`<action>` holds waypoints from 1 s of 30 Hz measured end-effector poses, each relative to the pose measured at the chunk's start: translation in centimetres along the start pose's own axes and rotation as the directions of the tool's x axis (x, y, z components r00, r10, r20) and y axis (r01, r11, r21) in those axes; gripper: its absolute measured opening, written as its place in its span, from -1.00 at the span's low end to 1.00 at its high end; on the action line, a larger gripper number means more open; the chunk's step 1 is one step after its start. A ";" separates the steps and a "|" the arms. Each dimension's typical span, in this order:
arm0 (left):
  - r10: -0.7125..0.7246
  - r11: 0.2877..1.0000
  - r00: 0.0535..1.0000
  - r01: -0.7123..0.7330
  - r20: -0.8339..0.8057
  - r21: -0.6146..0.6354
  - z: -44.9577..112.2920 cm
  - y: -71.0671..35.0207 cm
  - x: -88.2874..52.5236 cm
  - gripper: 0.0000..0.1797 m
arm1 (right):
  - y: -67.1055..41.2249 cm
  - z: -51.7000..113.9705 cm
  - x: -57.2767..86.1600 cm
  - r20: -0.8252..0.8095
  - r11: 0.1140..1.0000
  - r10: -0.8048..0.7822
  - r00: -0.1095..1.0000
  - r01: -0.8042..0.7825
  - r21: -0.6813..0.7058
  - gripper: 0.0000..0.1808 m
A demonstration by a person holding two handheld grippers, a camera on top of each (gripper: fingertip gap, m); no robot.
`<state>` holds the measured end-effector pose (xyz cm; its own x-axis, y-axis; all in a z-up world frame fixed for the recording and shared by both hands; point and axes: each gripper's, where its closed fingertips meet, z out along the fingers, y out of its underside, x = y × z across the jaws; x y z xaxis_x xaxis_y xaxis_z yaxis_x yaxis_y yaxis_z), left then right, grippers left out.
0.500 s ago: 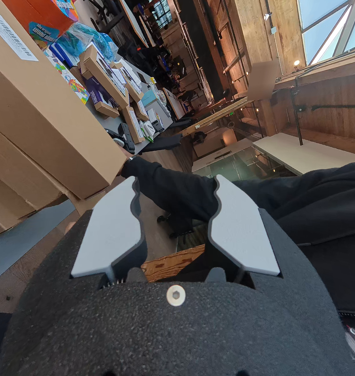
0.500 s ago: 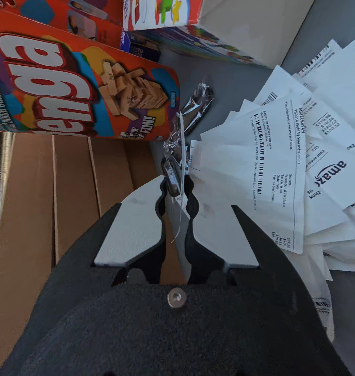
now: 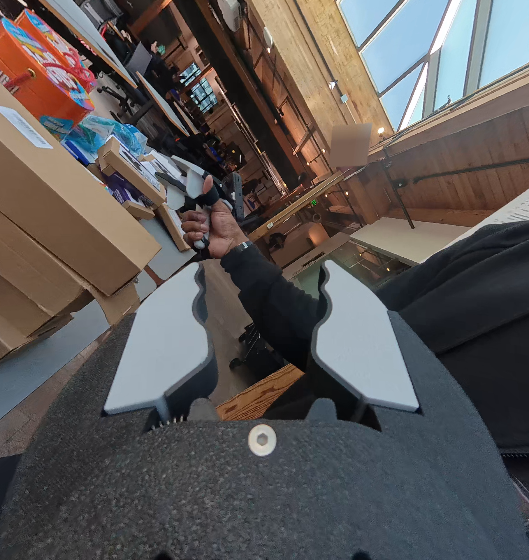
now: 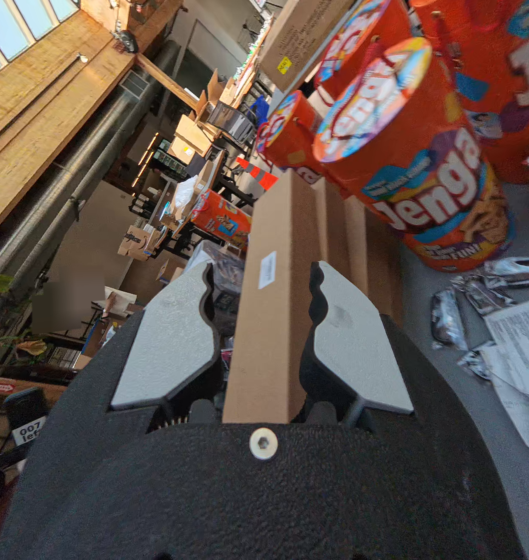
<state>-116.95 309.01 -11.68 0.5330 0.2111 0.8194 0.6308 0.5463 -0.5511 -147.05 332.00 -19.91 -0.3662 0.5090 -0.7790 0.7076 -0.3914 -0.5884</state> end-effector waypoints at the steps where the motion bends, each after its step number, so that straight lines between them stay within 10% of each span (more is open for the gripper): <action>1: 0.014 1.000 1.000 -0.013 -0.019 0.026 -1.0 -0.4 0.8 -0.21 | 0.2 0.6 -5.0 0.066 0.999 -0.050 0.997 0.050 0.002 -0.33; 6: 0.094 0.979 0.992 -0.077 -0.085 0.187 -8.7 -2.1 5.4 -0.24 | 9.1 5.1 -30.1 0.470 0.990 -0.097 0.878 0.132 -0.041 -0.42; 11: 0.157 0.884 0.986 -0.113 -0.059 0.454 -22.8 -3.0 9.3 -0.27 | 31.0 7.3 -50.6 0.720 0.948 0.275 0.638 -0.054 -0.314 -0.49; 19: 0.258 0.423 0.922 -0.377 0.290 0.824 -55.3 -1.7 19.3 -0.26 | 58.4 8.7 -73.8 0.728 0.781 0.624 0.284 -0.195 -0.594 -0.70; 30: 0.120 -0.006 0.689 -0.719 0.714 0.695 -86.5 1.6 26.7 -0.34 | 87.7 13.9 -95.1 0.606 0.607 0.777 0.168 0.053 -0.793 -0.81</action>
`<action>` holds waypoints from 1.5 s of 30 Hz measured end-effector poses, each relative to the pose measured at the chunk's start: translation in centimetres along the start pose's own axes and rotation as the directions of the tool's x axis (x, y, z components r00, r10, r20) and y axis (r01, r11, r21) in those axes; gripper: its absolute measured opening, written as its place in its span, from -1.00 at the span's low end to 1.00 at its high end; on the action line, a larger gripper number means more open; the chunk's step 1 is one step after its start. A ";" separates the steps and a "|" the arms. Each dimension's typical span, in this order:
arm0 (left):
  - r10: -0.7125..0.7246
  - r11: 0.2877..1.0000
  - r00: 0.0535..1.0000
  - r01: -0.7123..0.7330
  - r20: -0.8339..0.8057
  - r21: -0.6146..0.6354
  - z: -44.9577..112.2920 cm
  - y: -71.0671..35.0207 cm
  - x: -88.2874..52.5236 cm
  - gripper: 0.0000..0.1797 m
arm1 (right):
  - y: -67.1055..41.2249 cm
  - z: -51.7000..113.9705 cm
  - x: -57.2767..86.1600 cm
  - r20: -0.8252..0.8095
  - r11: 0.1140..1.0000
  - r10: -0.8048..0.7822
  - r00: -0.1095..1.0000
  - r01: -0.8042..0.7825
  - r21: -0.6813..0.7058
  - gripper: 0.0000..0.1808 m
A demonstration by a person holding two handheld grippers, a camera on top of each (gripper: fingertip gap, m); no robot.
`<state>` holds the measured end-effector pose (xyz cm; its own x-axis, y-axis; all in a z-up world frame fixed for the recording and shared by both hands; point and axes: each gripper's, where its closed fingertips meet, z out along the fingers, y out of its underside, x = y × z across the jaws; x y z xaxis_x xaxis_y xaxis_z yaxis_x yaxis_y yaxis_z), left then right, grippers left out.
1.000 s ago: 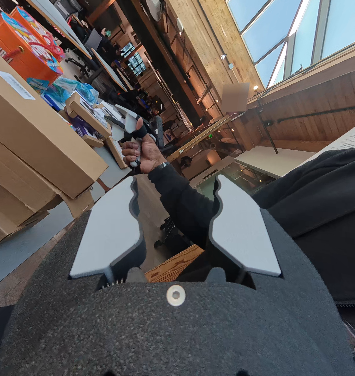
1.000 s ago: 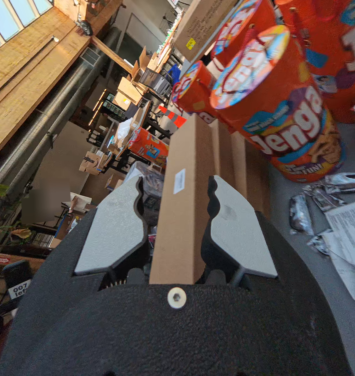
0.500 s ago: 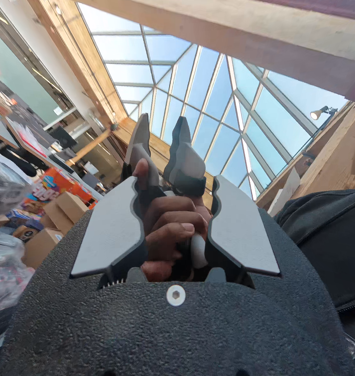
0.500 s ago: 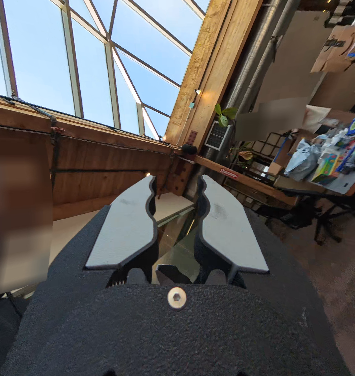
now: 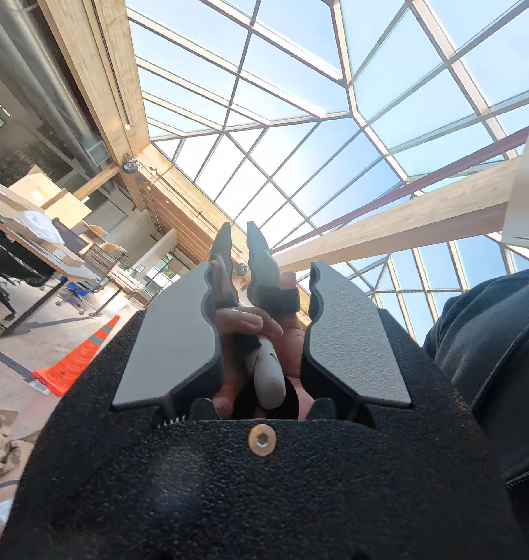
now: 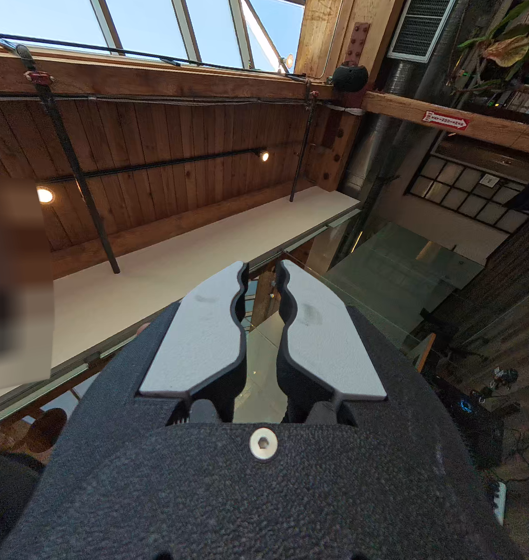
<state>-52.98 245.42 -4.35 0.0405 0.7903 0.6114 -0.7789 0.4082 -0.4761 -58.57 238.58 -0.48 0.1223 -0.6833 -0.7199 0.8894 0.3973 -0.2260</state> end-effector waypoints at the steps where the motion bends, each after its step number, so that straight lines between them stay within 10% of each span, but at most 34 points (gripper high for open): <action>1: 0.038 0.999 0.999 -0.038 0.003 -0.002 0.3 -1.9 -1.8 -0.35 | 0.4 2.3 2.2 0.015 1.000 0.014 1.000 -0.014 -0.019 -0.82; 16: 0.287 0.955 0.954 -0.292 0.089 0.044 9.4 -34.0 -30.3 -0.52 | 5.0 39.4 29.6 0.153 0.959 0.116 0.981 -0.071 -0.274 -1.00; 25: -0.133 0.962 0.982 0.161 -0.134 0.221 7.8 -57.4 -48.2 -0.64 | 11.7 62.3 46.2 0.151 0.942 0.067 0.986 -0.013 -0.334 -1.00; 30: -0.260 0.908 0.938 0.318 -0.230 0.273 7.0 -70.0 -56.6 -0.64 | 10.5 73.8 54.8 0.213 0.897 -0.302 0.929 0.353 -0.267 -1.00; 36: -0.164 0.969 0.986 0.162 -0.007 0.184 4.7 -79.8 -71.9 -0.64 | 11.8 82.2 69.4 0.227 0.768 -0.468 0.854 0.520 -0.374 -0.97; 41: 0.111 0.990 0.955 -0.082 0.275 -0.113 1.3 -85.4 -89.3 -0.65 | 15.9 86.2 86.9 0.174 0.729 -0.383 0.907 0.413 -0.546 -0.95; 45: 0.173 0.957 0.823 -0.011 0.542 -0.288 -4.1 -91.1 -102.3 -0.73 | 20.3 90.0 101.5 0.036 0.659 -0.292 0.956 0.228 -0.717 -0.96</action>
<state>16.43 129.28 -26.10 -0.4402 0.4731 0.7631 -0.5657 0.5139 -0.6449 11.52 122.11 -19.04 -0.1266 -0.7912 -0.5983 0.2981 0.5449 -0.7837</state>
